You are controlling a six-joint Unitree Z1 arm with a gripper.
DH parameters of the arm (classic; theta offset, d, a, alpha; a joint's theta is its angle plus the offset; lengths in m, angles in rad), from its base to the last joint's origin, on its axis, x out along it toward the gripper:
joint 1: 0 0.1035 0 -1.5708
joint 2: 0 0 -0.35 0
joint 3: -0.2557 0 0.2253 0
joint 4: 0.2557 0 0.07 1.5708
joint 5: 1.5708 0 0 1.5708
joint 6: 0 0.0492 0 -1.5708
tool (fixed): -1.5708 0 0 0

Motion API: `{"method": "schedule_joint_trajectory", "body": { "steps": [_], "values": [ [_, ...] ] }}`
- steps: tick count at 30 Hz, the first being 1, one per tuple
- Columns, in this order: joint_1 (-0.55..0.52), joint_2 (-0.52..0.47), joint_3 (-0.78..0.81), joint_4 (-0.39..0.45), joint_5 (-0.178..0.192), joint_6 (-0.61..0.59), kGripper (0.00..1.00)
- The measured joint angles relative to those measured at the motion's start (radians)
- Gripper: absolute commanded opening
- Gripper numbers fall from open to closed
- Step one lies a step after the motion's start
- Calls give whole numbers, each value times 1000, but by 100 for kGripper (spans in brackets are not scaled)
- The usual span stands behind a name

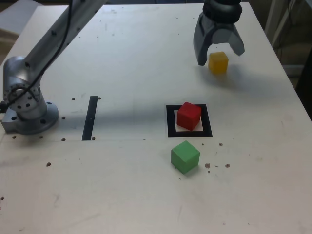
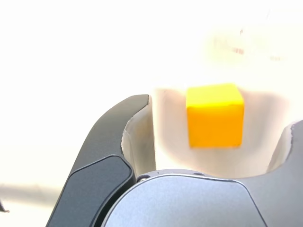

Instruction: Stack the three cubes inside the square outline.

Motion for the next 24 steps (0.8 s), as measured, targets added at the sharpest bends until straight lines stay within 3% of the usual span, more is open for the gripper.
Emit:
{"method": "schedule_joint_trajectory", "body": {
  "steps": [9,18,24],
  "values": [
    [1,52,-39,-20,-16,-3,72],
    [2,65,-52,-32,-9,-18,36],
    [0,65,-61,-48,-23,-17,33]
  ]
}}
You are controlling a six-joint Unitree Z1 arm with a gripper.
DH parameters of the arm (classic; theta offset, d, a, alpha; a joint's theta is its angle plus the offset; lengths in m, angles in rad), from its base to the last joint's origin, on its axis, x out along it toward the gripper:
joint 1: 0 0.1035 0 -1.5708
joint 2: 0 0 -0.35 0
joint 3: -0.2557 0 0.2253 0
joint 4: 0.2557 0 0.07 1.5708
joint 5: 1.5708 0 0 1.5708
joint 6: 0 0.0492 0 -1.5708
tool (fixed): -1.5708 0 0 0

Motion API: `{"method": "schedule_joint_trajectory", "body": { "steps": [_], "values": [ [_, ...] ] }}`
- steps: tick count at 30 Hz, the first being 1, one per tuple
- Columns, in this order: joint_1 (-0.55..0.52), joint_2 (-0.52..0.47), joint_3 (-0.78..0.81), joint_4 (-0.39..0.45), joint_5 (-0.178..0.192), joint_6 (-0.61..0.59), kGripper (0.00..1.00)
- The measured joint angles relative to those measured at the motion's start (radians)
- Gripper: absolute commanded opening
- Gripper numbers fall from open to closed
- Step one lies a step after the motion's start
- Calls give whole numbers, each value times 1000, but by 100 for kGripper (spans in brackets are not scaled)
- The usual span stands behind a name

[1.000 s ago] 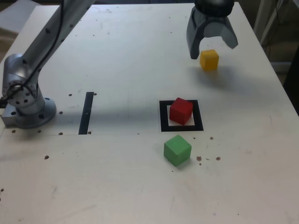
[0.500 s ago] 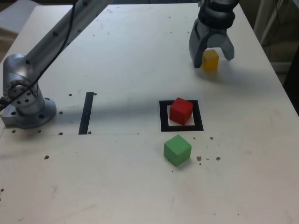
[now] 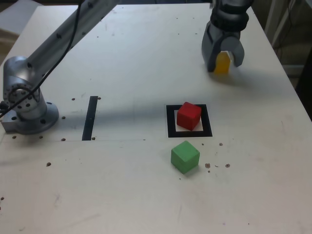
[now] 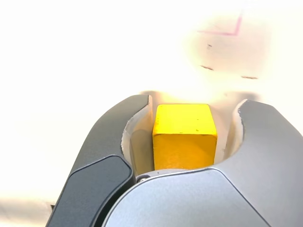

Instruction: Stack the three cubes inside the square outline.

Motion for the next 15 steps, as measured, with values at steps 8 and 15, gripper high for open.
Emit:
{"method": "schedule_joint_trajectory", "body": {
  "steps": [8,15],
  "values": [
    [-5,0,-11,-23,-15,5,30],
    [-8,0,-11,-26,-13,19,17]
  ]
}}
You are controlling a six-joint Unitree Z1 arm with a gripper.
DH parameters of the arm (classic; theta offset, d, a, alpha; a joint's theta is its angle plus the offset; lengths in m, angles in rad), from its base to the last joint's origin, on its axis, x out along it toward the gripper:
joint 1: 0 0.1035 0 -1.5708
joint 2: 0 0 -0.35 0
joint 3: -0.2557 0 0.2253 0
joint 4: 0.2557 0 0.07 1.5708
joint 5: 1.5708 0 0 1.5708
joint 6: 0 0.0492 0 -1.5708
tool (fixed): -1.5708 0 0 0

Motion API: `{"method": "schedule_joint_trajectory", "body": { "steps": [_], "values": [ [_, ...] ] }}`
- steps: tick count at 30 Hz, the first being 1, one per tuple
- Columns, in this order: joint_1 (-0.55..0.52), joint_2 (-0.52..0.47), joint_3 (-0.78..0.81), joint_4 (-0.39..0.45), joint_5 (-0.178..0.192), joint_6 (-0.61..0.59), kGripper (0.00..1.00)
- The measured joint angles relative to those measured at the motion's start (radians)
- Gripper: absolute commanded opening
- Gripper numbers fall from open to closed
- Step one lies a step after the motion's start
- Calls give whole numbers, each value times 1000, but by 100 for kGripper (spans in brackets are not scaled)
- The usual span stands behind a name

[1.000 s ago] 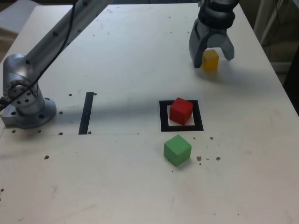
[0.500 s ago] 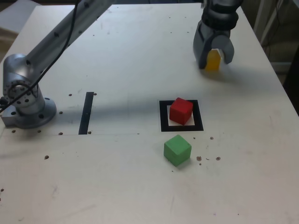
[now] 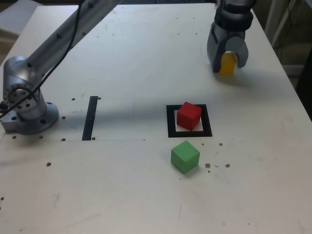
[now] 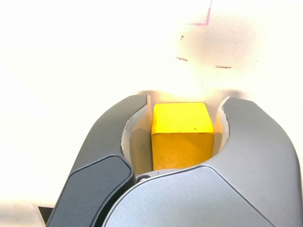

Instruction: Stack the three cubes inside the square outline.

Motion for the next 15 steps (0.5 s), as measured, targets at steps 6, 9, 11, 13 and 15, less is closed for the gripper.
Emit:
{"method": "schedule_joint_trajectory", "body": {
  "steps": [6,9,11,13,15],
  "values": [
    [-14,-4,3,13,15,0,14],
    [-27,-33,12,31,18,3,13],
    [-39,-72,12,50,20,11,12],
    [-53,-115,14,68,20,21,12],
    [-77,-167,31,99,22,41,12]
  ]
}}
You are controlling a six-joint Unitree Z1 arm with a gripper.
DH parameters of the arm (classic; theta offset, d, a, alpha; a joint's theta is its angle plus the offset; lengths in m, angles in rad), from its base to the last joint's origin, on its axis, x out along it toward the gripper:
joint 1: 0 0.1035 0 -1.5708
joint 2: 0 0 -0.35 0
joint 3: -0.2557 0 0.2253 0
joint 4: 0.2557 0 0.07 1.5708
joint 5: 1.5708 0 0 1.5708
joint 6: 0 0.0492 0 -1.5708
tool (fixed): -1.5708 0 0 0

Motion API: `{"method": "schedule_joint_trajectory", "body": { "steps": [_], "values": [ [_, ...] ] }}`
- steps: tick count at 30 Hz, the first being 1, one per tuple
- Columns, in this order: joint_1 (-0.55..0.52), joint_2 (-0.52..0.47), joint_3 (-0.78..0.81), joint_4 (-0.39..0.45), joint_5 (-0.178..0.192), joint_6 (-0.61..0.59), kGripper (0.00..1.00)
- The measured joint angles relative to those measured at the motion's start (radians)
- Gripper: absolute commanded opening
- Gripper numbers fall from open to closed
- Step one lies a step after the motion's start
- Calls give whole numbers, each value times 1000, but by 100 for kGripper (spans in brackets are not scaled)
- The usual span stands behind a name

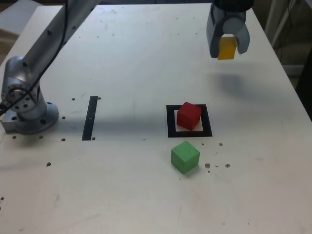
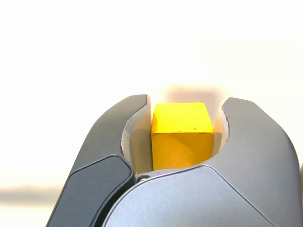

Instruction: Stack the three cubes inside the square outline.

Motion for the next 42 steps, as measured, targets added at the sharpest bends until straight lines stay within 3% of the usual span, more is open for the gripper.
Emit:
{"method": "schedule_joint_trajectory", "body": {
  "steps": [9,19,30,42],
  "values": [
    [-163,-130,148,44,-7,49,16],
    [-345,-305,450,-8,22,-49,12],
    [-356,-336,585,-111,-6,-30,12],
    [-360,-317,615,-137,-27,12,12]
  ]
}}
